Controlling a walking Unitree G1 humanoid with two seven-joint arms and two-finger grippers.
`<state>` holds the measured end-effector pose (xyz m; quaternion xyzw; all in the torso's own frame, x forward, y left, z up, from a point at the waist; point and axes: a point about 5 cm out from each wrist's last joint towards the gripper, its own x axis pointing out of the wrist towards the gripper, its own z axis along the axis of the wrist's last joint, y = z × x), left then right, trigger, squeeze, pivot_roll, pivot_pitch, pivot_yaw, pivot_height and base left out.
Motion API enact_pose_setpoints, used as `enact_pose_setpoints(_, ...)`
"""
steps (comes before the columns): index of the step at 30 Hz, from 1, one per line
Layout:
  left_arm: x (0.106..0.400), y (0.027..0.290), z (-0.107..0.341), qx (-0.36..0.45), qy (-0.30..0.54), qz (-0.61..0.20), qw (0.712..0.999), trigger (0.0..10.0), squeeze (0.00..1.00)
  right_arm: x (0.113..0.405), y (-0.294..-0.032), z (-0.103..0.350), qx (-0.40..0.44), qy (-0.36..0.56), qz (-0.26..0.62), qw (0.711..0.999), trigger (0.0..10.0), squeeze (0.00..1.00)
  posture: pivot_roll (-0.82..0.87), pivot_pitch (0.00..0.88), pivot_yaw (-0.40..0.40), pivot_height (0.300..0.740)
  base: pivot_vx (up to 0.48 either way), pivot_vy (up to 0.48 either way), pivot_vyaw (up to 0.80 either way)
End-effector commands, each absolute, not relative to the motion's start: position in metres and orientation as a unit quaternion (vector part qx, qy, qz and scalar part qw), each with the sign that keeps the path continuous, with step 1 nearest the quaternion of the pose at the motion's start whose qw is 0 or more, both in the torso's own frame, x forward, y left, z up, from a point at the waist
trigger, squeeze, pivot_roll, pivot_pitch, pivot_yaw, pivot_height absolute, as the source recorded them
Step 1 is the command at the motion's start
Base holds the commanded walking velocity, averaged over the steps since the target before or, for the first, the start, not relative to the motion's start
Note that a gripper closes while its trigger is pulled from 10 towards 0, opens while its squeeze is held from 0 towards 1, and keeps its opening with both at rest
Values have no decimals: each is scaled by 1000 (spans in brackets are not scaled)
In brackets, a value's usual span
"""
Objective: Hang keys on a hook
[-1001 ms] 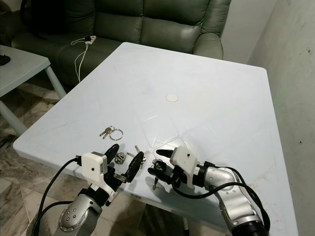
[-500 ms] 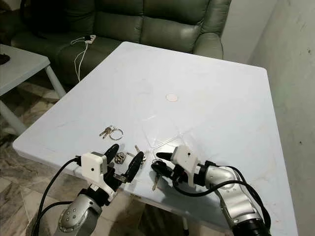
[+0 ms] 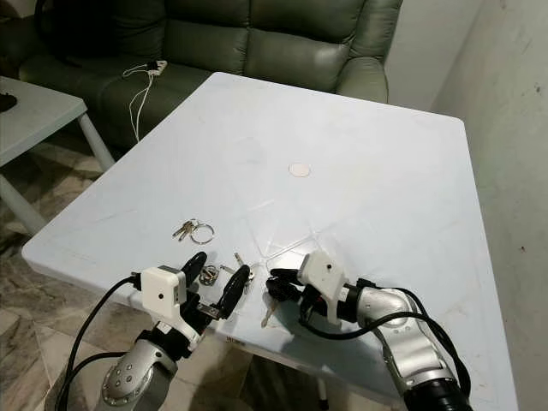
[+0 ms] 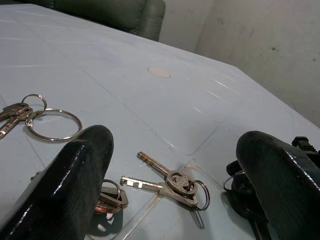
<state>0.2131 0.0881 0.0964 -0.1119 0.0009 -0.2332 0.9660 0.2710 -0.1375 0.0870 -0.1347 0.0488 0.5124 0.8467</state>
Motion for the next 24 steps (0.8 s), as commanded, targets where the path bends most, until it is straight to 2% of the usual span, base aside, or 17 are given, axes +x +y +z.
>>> enact_pose_setpoints(1,211,85,99,-117,-2,-240,964,10000,0,273,-144,89,-135,48,506,851,0,0,15,72,-83,740,0,0,0)
enact_pose_setpoints(2,211,85,99,-117,-2,-240,964,10000,0,273,-144,89,-135,48,506,851,0,0,15,72,-83,740,0,0,0)
enact_pose_setpoints(3,211,85,99,-117,-1,-240,964,10000,0,275,-144,88,-129,53,502,853,10000,0,15,68,-82,740,0,0,0)
enact_pose_setpoints(21,211,83,99,-119,-2,-242,963,10000,0,279,-146,89,-127,50,496,857,10000,0,20,60,-87,740,0,0,0)
enact_pose_setpoints(22,211,83,99,-119,-2,-242,963,10000,0,280,-147,89,-121,55,497,858,10000,486,20,61,-87,740,0,0,0)
enact_pose_setpoints(23,211,83,99,-119,-2,-242,963,10000,0,280,-147,89,-118,57,497,858,10000,486,20,61,-87,740,0,0,0)
enact_pose_setpoints(24,211,83,99,-119,-2,-241,963,10000,0,280,-147,89,-117,57,497,858,10000,1000,20,62,-87,740,0,0,0)
